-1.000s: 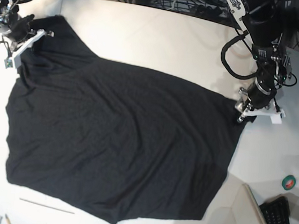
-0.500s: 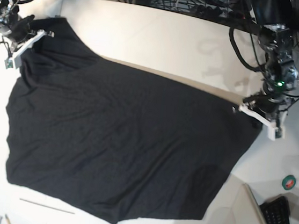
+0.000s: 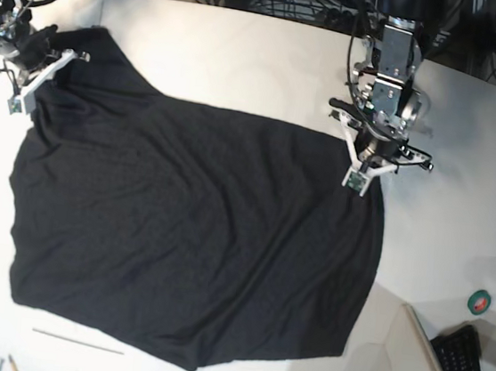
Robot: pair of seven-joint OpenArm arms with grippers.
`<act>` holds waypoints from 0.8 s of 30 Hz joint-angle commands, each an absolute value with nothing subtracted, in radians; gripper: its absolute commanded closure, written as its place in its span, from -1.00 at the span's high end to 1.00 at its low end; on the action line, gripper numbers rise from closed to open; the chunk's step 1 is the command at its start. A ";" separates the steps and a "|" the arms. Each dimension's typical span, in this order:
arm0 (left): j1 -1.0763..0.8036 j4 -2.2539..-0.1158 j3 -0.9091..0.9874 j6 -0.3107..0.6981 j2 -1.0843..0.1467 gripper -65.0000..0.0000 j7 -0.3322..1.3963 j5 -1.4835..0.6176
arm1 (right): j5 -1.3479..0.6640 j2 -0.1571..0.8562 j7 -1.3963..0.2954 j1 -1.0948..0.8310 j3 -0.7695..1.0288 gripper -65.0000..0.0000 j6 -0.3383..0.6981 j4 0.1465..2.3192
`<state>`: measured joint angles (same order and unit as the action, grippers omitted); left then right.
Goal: Layout the t-shirt on the table in an organized manner, then fold the t-shirt properly
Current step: 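Drag the held edge with the left gripper toward the shirt center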
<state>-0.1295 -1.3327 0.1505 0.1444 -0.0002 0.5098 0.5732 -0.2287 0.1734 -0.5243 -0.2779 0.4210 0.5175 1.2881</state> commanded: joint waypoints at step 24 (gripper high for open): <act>-0.131 -1.481 0.186 0.143 0.094 0.28 0.504 0.608 | -0.186 0.203 -0.573 -0.269 0.421 -1.00 0.498 1.283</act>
<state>-0.1341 -1.4624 0.1852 0.1551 0.0967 0.5095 0.6014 -0.2222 0.1932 -0.5423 -0.2638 0.4171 0.5175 1.2850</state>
